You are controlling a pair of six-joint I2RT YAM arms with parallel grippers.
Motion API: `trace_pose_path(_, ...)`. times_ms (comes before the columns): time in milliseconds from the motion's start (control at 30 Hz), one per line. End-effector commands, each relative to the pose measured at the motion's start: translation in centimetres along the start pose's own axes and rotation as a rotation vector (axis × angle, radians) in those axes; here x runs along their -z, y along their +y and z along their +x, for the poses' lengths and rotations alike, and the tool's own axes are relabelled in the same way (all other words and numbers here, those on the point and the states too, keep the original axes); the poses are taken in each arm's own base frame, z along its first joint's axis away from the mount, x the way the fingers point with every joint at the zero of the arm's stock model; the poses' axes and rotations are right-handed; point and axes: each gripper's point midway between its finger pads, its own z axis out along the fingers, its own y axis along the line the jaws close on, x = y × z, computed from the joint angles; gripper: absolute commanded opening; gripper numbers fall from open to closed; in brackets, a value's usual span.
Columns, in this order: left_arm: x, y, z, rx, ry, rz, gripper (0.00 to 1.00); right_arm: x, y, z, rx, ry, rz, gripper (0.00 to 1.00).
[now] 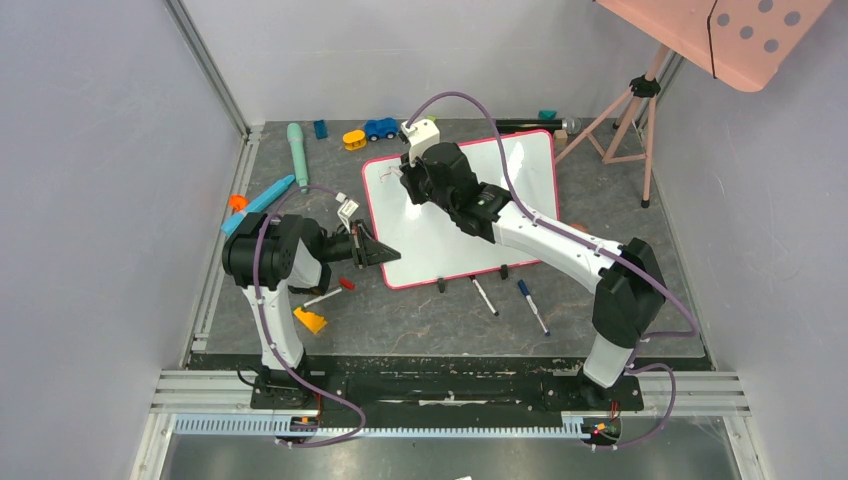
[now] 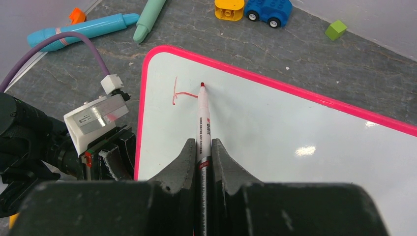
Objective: Write a sentence on the whiteboard
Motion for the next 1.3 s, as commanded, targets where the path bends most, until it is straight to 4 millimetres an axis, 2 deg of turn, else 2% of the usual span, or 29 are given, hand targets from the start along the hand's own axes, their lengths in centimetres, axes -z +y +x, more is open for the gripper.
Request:
trace_pose_path(0, -0.2, -0.3, 0.3, -0.086, 0.006, 0.020, 0.02, 0.3, -0.4, -0.2, -0.011, -0.007, 0.002, 0.00)
trace_pose_path(333, -0.2, -0.3, 0.3, -0.088, 0.005, 0.019, 0.02, 1.6, -0.2, 2.5, -0.035, 0.046, -0.024, 0.00)
trace_pose_path(467, -0.2, -0.3, 0.3, -0.089, 0.005, 0.019, 0.02, 1.9, -0.1, 3.0, -0.047, 0.052, -0.030, 0.00)
trace_pose_path(567, -0.2, -0.3, 0.3, -0.090, 0.006, 0.020, 0.02, 2.0, 0.1, 2.4, -0.053, 0.040, -0.038, 0.00)
trace_pose_path(700, -0.2, -0.3, 0.3, -0.088, 0.007, 0.020, 0.02, 2.4, 0.8, 0.3, -0.053, -0.001, -0.083, 0.00)
trace_pose_path(833, -0.2, -0.3, 0.3, -0.089, 0.006, 0.020, 0.02, 3.6, 1.1, -1.9, -0.051, -0.052, -0.109, 0.00)
trace_pose_path(900, -0.2, -0.3, 0.3, -0.088, 0.005, 0.018, 0.02, 4.3, 0.9, -2.4, -0.048, -0.068, -0.109, 0.00)
trace_pose_path(1067, -0.1, -0.4, 0.3, -0.098, 0.000, 0.013, 0.02, 5.6, -0.3, -2.5, -0.049, -0.085, -0.090, 0.00)
trace_pose_path(1267, -0.1, -0.4, 0.2, -0.109, -0.003, 0.010, 0.02, 5.7, -1.5, -1.9, -0.073, -0.081, -0.029, 0.00)
